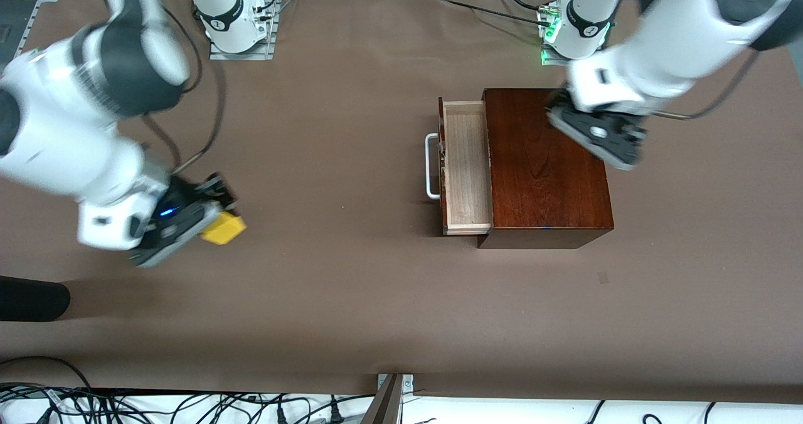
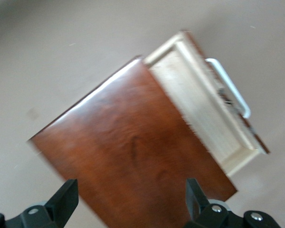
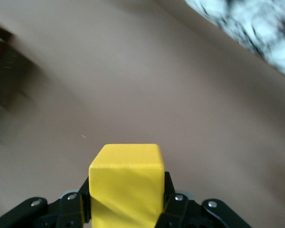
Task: Open drawer, take yellow block, close drawer
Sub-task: 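Lift the yellow cube out with the right gripper while the left gripper returns, then set the cube down with the right gripper while the left gripper reaches the drawer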
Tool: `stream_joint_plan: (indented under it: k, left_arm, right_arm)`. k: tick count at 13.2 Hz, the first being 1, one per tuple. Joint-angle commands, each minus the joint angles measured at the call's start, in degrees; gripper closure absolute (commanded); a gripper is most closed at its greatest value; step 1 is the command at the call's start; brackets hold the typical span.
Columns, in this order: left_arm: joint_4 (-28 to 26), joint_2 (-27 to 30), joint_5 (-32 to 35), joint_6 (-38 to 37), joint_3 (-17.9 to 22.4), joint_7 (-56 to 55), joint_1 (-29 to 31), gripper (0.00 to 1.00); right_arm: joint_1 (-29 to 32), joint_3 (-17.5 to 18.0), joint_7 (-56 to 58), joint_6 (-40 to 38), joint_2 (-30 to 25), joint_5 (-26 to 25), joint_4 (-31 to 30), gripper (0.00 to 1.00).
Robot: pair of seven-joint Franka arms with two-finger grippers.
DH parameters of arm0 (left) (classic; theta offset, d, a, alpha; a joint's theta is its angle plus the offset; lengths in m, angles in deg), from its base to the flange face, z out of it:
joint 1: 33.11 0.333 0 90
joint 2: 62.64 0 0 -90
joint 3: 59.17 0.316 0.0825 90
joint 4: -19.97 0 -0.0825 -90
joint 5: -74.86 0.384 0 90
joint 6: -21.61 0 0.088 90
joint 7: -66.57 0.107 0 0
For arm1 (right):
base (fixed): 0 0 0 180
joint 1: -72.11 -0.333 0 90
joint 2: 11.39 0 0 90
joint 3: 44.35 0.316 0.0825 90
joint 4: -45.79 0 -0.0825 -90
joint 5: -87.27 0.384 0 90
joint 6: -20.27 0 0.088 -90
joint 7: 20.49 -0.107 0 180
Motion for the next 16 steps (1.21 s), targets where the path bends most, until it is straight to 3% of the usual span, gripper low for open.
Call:
stream_joint_plan:
  k: [1, 3, 6, 9, 11, 14, 16]
  left_arm:
    - [2.7, -3.0, -0.3, -1.1, 0.0, 2.3, -8.1, 0.0]
    - [3.4, -5.9, 2.7, 3.3, -0.1, 2.4, -15.1, 0.0]
    - [7.8, -15.4, 2.9, 10.4, -0.9, 8.2, -19.9, 0.0]
    - [7.4, -21.0, 3.3, 17.2, -1.1, 12.2, -23.6, 0.0]
    - [7.5, -24.1, 3.6, 20.6, -1.0, 12.6, -24.0, 0.0]
    - [6.9, -26.2, 4.1, 22.7, -1.0, 22.3, -23.7, 0.0]
    - [3.2, -26.3, 4.1, 22.7, -0.9, 26.4, -23.4, 0.0]
  right_arm:
    - [0.9, -2.2, -2.8, 5.6, -8.0, 0.1, -18.5, 1.0]
    - [1.3, -2.7, -5.6, 11.7, -9.7, -2.9, -27.3, 1.0]
    - [2.3, -2.8, -13.8, 22.0, -12.3, -3.8, -39.7, 1.0]
    - [2.4, -2.8, -15.6, 36.6, -12.4, -3.7, -51.1, 1.0]
    - [2.4, -2.8, -19.6, 42.1, -11.9, -3.8, -55.6, 1.0]
    - [2.4, -2.7, -20.2, 48.6, -10.1, -3.6, -59.4, 1.0]
    - [2.4, -2.7, -20.5, 51.7, -8.4, -3.6, -60.9, 1.0]
